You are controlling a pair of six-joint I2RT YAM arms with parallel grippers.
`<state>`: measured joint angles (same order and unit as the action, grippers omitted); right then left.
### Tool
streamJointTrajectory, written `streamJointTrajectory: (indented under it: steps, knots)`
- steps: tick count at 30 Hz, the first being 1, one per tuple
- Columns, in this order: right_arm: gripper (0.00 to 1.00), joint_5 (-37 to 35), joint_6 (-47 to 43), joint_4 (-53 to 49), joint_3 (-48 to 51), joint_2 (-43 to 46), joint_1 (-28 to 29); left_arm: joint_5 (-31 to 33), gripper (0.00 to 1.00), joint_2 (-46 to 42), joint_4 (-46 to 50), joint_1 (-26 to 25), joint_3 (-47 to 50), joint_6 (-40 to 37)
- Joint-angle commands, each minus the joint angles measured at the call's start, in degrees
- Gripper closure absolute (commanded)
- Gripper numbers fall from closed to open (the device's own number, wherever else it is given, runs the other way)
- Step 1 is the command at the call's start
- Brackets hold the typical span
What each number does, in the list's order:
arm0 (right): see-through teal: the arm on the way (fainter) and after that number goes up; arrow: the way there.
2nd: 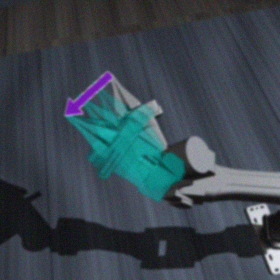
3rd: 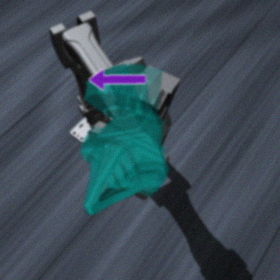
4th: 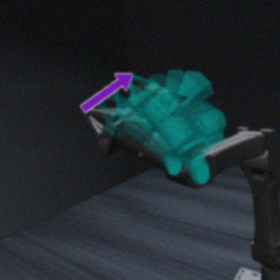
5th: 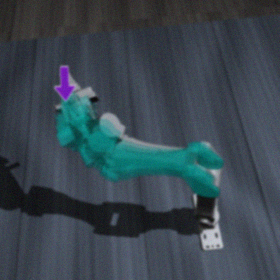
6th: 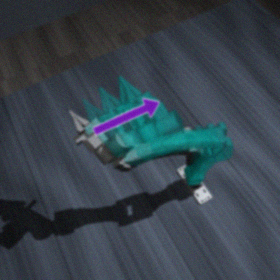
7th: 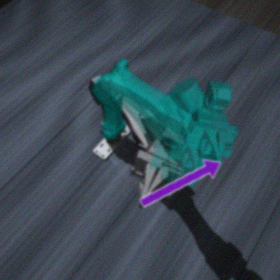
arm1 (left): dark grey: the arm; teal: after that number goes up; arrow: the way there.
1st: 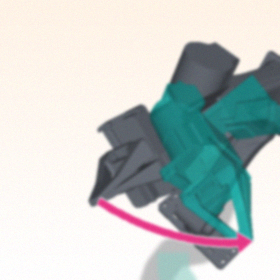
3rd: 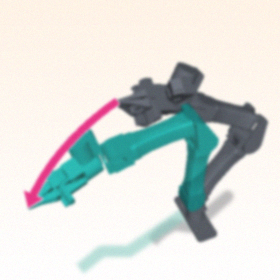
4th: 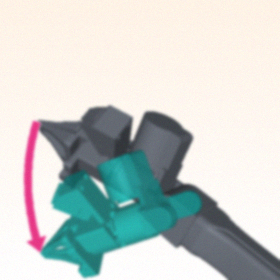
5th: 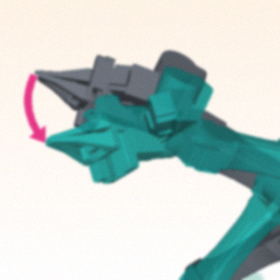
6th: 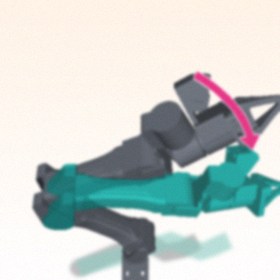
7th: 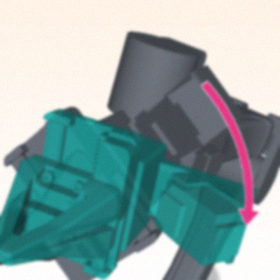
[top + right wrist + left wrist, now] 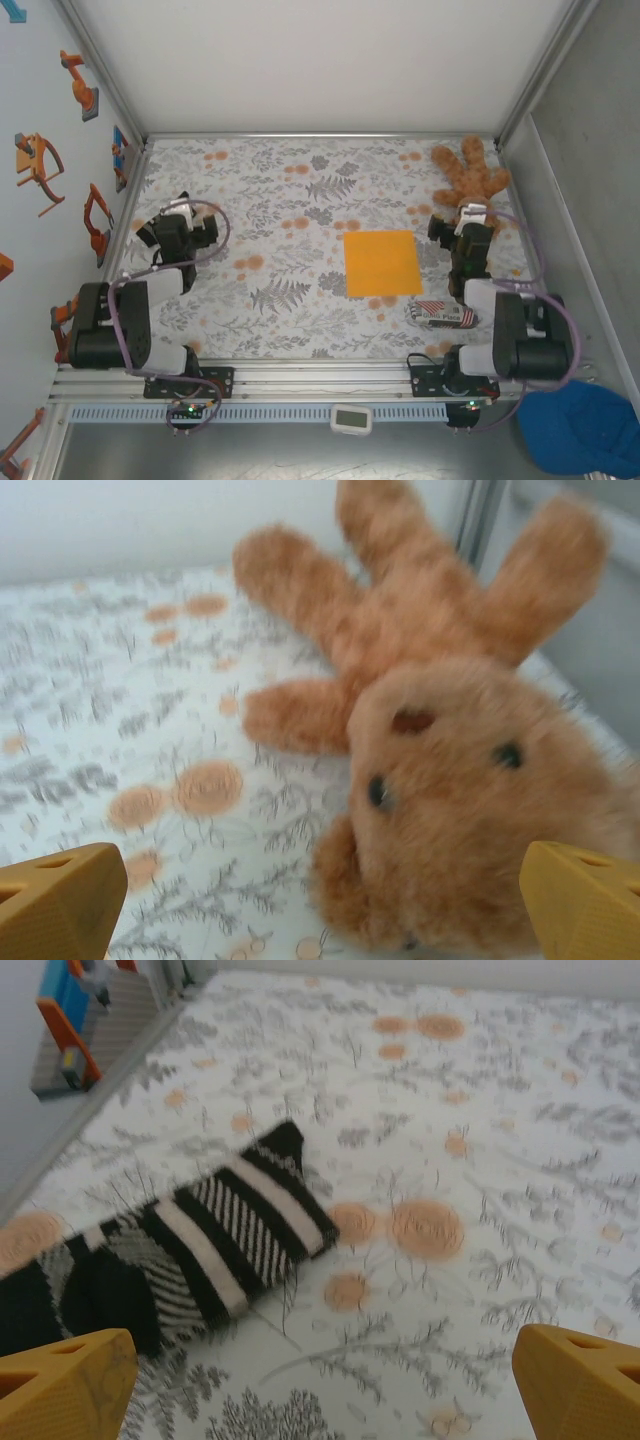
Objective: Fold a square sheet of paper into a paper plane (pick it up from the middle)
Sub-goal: Move the square sheet of paper to the center of the table.
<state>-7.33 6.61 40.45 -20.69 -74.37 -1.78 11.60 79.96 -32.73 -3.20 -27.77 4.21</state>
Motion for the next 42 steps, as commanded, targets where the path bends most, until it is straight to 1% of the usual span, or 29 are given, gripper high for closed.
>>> streamJointTrajectory:
  steps: [1, 4, 6, 9, 10, 12, 14, 18, 20, 23, 26, 29, 31, 35, 38, 42]
  knots:
    - [0.0, -4.1, 4.5, -14.3, -5.0, 8.5, -0.2, 3.6, 0.04, -6.2, 14.6, -0.9, -6.1, 3.9]
    - [0.0, -4.1, 11.8, -34.6, -13.9, 12.3, -0.2, 3.1, 0.04, -10.1, 25.9, -2.6, -11.3, 8.9]
    - [0.0, -1.2, 15.0, -46.4, -19.9, 11.9, -0.2, -0.1, 0.04, -12.6, 34.2, -3.4, -15.2, 13.8]
    - [0.0, 3.5, 19.4, -55.2, -23.9, 10.7, -0.2, -7.4, 0.04, -15.3, 42.1, -3.7, -18.9, 20.6]
    - [0.01, 5.4, 20.9, -57.3, -24.9, 10.2, -0.2, -10.1, 0.04, -16.0, 43.4, -3.7, -19.4, 22.1]
    - [0.01, 11.5, 23.0, -60.7, -26.4, 9.4, -0.1, -16.1, 0.04, -17.6, 44.7, -3.7, -19.7, 25.6]
    - [0.02, 18.2, 25.0, -62.0, -26.4, 8.9, 0.0, -22.3, 0.04, -18.8, 45.3, -3.7, -19.8, 27.5]
    - [0.07, 27.3, 28.5, -62.4, -24.9, 8.5, 0.8, -29.7, 0.04, -19.5, 45.6, -3.8, -18.9, 30.7]
    - [0.08, 29.2, 30.0, -62.5, -24.6, 7.6, 3.1, -32.5, 0.04, -19.1, 45.5, -4.0, -18.4, 31.6]
    - [0.09, 29.1, 31.0, -62.6, -25.2, 4.7, 7.1, -34.7, 0.04, -17.9, 45.7, -4.3, -18.3, 31.5]
    - [0.08, 27.4, 32.5, -62.0, -26.3, 0.8, 10.6, -34.1, 0.04, -16.8, 46.1, -4.4, -18.5, 31.2]
    - [0.08, 27.7, 34.8, -59.9, -27.5, -3.6, 13.6, -33.9, 0.04, -15.8, 48.0, -4.4, -19.6, 30.7]
    - [0.08, 26.7, 35.8, -59.1, -28.3, -6.1, 15.8, -33.7, 0.04, -15.9, 48.6, -4.4, -19.5, 30.5]
    - [0.08, 26.1, 37.8, -57.2, -29.1, -10.5, 18.6, -33.2, 0.04, -16.3, 49.0, -4.4, -18.9, 30.4]
    - [0.08, 24.5, 38.7, -56.5, -29.5, -12.6, 20.5, -33.1, 0.04, -16.2, 49.1, -4.5, -18.8, 30.4]
    - [0.05, 22.9, 40.5, -56.0, -29.6, -15.3, 22.4, -33.1, 0.04, -15.4, 49.1, -4.5, -18.8, 30.8]
